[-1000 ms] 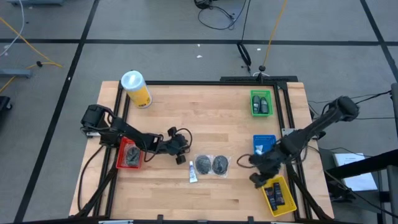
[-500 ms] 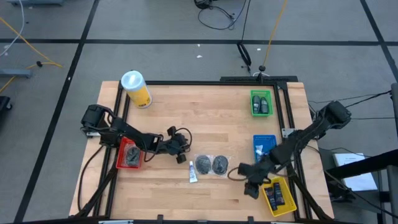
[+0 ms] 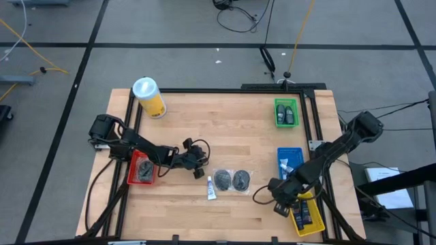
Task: Pick & Place Travel size toiletries
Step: Put the hair comb into the red bin
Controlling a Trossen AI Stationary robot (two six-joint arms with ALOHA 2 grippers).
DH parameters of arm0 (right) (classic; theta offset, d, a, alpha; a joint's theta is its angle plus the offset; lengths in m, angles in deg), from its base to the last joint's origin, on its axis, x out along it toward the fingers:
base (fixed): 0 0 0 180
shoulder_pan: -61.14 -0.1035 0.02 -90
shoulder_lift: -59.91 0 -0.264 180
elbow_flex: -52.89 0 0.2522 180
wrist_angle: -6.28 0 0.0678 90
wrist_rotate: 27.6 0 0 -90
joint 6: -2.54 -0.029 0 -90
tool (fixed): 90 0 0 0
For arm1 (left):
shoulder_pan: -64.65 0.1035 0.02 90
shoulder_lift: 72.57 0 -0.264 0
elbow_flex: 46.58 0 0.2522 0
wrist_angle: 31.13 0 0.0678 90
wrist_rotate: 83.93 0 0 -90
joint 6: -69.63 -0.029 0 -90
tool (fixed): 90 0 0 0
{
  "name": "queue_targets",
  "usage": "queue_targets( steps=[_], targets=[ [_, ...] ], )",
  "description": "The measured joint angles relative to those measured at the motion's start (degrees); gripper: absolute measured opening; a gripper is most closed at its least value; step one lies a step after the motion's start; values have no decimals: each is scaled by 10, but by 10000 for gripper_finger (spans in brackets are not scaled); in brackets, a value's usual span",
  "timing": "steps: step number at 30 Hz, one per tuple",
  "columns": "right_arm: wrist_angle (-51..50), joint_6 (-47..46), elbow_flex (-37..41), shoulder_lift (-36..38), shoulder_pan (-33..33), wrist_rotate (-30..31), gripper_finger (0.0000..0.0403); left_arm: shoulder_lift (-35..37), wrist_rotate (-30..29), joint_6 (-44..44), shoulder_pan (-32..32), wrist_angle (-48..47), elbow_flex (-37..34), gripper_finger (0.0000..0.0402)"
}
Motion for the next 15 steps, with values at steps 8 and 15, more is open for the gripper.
queue_targets(
  steps=[8,15],
  targets=[
    [26,121,0,26,0,213,1,0,-10,0,0,0,0,120],
    [330,382,94,22,6,523,19,0,-10,0,0,3,0,120]
  ],
)
